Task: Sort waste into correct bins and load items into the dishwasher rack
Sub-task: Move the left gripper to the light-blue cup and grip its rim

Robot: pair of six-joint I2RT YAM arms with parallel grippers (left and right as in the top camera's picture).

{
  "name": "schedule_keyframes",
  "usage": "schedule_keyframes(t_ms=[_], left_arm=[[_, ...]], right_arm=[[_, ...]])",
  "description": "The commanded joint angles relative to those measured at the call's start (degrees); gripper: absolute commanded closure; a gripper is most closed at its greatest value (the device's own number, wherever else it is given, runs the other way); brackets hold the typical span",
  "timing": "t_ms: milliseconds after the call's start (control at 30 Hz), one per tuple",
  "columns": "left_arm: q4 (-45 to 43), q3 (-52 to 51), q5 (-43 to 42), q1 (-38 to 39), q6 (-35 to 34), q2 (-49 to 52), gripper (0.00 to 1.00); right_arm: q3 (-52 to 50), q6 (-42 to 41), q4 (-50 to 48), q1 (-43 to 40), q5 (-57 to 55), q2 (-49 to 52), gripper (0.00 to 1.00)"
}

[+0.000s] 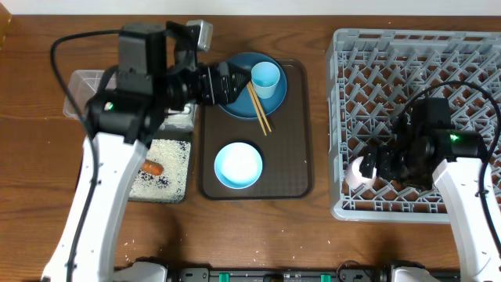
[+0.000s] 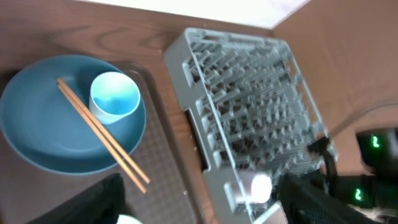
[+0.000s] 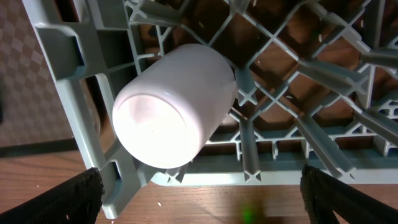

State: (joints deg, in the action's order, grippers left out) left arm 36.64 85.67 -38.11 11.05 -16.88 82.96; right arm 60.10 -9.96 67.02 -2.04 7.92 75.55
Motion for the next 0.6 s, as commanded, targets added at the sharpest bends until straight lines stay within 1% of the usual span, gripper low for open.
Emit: schedule_keyframes(t_ms=[0, 167, 367, 533, 567], left_arm=[[-1.8, -0.2, 3.8, 0.4, -9.1, 3.8, 0.27], [-4.0, -0.2, 14.8, 2.4, -15.2, 8.4, 0.28], [-8.1, -0.2, 23.7, 6.6, -17.6, 12.7, 0.29], [-11.9, -0.2, 30.1, 9.7, -17.9, 16.9, 0.29], [-12.7, -0.2, 30.5, 10.1, -18.0, 17.8, 0.34]], right_arm=[[1.3, 0.6, 0.0, -0.2, 0.0, 0.1, 0.01], [1.3, 0.6, 0.0, -0.2, 0.0, 0.1, 0.01], [1.3, 0.6, 0.0, -0.2, 0.0, 0.1, 0.01], [1.3, 0.6, 0.0, -0.2, 0.0, 0.1, 0.01], [1.3, 0.6, 0.0, -0.2, 0.0, 0.1, 0.01]])
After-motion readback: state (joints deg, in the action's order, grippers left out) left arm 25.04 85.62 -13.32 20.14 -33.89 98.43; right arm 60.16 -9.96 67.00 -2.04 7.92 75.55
